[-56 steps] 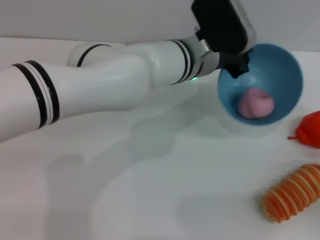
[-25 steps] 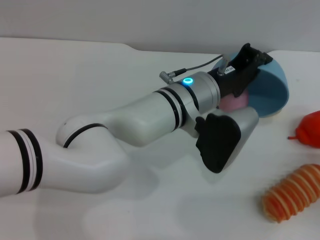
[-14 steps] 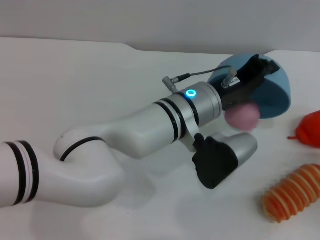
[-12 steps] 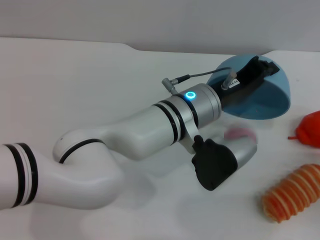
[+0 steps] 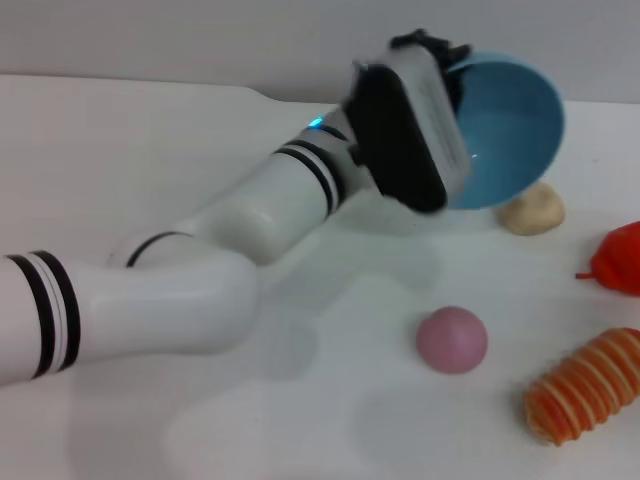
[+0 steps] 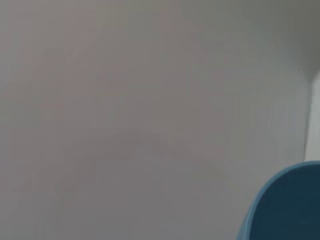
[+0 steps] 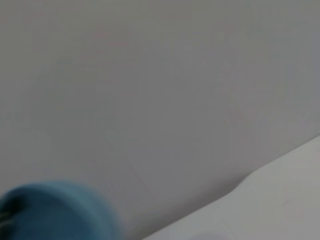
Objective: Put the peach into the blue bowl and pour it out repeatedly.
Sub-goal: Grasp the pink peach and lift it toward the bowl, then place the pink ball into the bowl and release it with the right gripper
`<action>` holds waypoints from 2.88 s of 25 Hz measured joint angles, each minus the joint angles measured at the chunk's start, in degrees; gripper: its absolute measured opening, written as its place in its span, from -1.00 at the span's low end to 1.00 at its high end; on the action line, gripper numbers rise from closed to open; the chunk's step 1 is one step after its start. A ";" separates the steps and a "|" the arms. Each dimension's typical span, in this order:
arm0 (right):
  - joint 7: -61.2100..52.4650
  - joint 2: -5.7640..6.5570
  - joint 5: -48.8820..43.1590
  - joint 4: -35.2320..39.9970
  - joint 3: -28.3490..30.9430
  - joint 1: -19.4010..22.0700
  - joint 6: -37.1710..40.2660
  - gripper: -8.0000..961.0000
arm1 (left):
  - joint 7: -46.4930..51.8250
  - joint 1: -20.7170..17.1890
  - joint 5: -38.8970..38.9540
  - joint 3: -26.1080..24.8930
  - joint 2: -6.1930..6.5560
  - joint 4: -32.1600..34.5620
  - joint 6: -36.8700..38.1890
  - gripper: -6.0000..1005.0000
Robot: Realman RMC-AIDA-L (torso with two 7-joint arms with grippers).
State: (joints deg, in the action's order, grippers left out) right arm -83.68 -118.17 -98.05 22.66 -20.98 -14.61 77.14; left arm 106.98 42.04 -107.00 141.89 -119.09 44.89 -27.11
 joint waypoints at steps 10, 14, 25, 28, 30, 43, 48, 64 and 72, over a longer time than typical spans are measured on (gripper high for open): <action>-24.06 -0.10 -22.36 13.63 -4.37 -7.95 6.97 -0.33 | 32.73 0.59 3.31 -5.22 0.15 -4.68 15.62 -0.99; -24.52 -0.23 -25.49 10.41 -8.38 -11.77 2.96 -0.34 | 39.25 -1.16 3.31 -5.42 0.54 -4.64 16.50 -0.99; -27.41 -0.52 -26.87 -0.65 -20.25 -19.59 -8.64 -0.36 | 41.33 -5.27 3.36 -7.07 0.53 -4.60 17.47 -0.99; -27.42 -0.56 -26.69 -1.41 -21.42 -19.96 -8.79 -0.37 | 41.36 -5.53 3.40 -7.03 0.51 -4.74 17.48 -0.99; -27.89 -0.61 -26.67 -2.20 -22.06 -20.34 -8.84 -0.38 | 41.37 -5.64 3.42 -7.03 0.46 -4.74 17.37 -0.99; -32.68 -0.74 -28.92 1.00 -28.25 -20.03 -9.07 -0.40 | 41.43 -5.35 3.21 -7.07 0.44 -4.73 17.17 -0.99; -30.15 -0.75 -25.84 2.50 -28.69 -20.01 -7.50 -0.78 | 41.37 -5.25 3.20 -7.10 0.44 -4.72 17.11 -0.99; -28.77 -0.08 -9.97 25.63 -24.55 -14.24 13.54 -0.92 | 41.33 -2.50 3.46 -7.12 0.44 -6.67 22.24 -0.99; -26.82 0.14 -10.42 16.88 -23.94 -16.48 5.44 -0.91 | 40.95 -0.39 3.09 -8.53 0.39 -4.19 28.79 -0.99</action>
State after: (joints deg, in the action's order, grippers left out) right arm -110.50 -118.03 -108.47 39.54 -44.93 -31.09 82.58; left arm 147.94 41.65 -103.91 133.36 -118.69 40.71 1.68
